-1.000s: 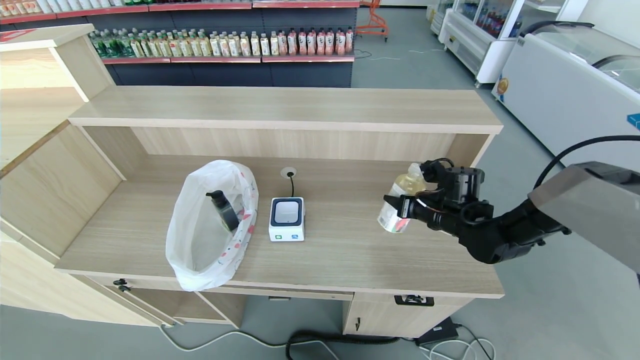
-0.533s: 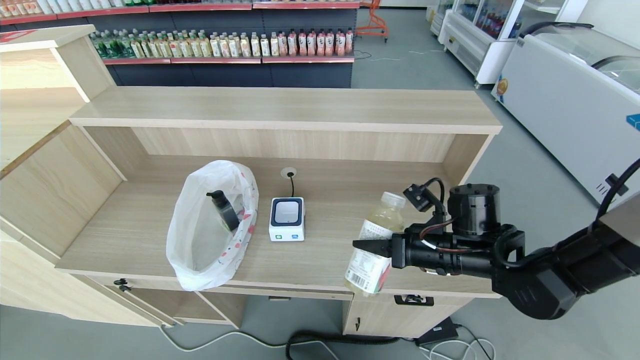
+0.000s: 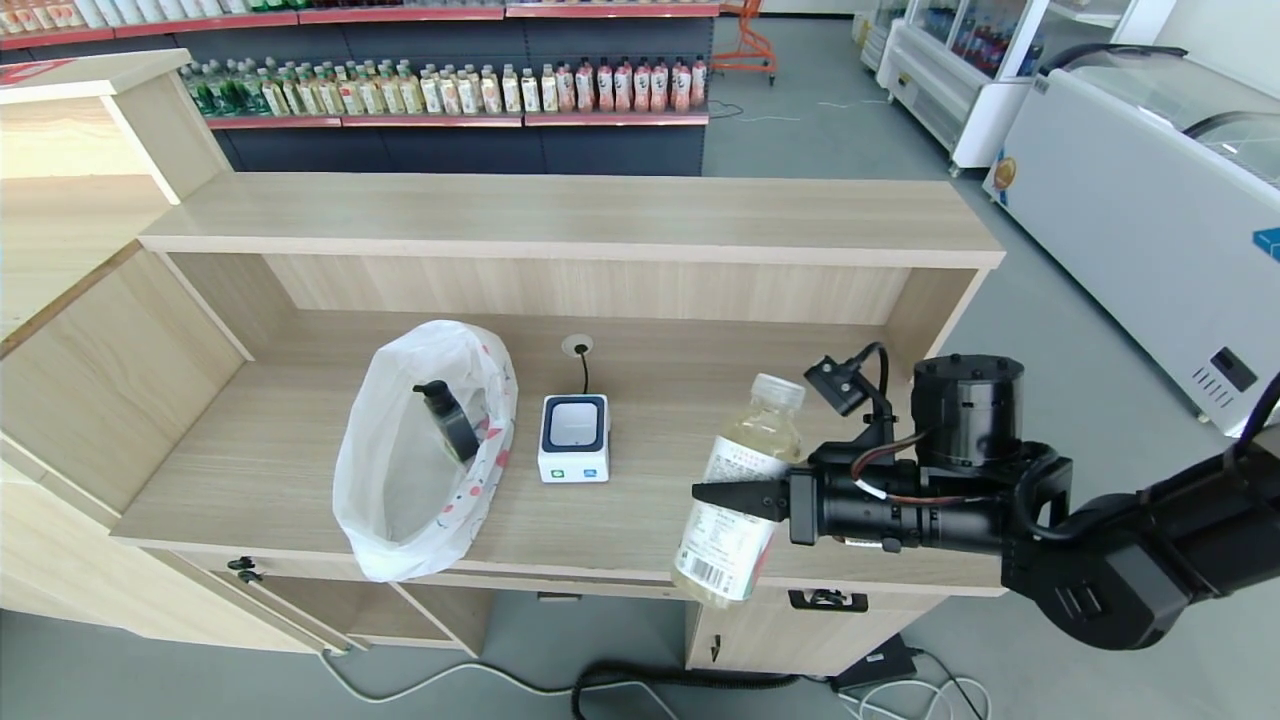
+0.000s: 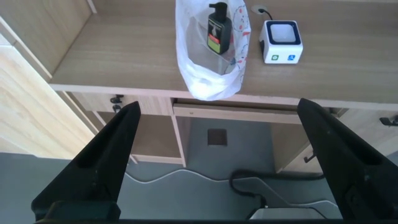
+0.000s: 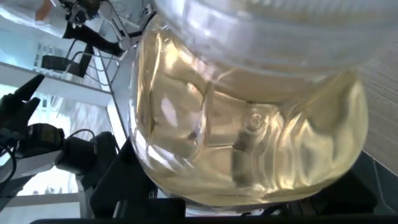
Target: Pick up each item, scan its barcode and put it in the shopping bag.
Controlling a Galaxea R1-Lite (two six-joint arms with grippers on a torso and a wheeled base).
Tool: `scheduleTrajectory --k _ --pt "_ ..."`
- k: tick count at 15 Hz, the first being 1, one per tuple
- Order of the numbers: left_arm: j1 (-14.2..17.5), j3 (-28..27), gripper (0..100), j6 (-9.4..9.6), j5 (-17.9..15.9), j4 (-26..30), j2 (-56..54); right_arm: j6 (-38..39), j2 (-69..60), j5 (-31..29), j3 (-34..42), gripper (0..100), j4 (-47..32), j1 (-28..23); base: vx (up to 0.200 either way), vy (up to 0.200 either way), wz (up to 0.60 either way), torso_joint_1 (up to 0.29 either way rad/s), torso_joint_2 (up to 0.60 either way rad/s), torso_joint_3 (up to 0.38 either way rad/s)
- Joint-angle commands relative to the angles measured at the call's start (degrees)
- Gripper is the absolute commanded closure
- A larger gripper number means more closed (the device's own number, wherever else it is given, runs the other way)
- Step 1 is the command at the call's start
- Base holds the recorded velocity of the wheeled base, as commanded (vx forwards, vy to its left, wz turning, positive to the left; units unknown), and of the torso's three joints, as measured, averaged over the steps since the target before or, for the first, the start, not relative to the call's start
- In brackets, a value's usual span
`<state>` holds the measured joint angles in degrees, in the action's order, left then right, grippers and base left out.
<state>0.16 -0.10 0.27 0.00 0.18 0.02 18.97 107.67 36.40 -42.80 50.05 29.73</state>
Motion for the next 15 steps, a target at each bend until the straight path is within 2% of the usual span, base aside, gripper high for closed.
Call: scheduleTrajectory --k 1,5,15 --pt "0.0 0.0 0 0.0 0.0 0.0 0.0 0.0 -1.6 1.3 -0.2 100 0.0 0.0 0.0 0.0 0.0 0.0 0.0 0.0" --pt "0.0 0.0 0 0.0 0.0 0.0 0.0 -0.2 -3.5 6.1 -0.4 100 0.0 0.0 0.0 0.0 0.0 0.0 0.0 0.0" --pt "0.0 0.0 0 0.0 0.1 0.0 0.0 -0.2 -4.9 8.8 -0.1 100 -0.1 0.1 0.0 0.0 0.0 0.0 0.0 0.0"
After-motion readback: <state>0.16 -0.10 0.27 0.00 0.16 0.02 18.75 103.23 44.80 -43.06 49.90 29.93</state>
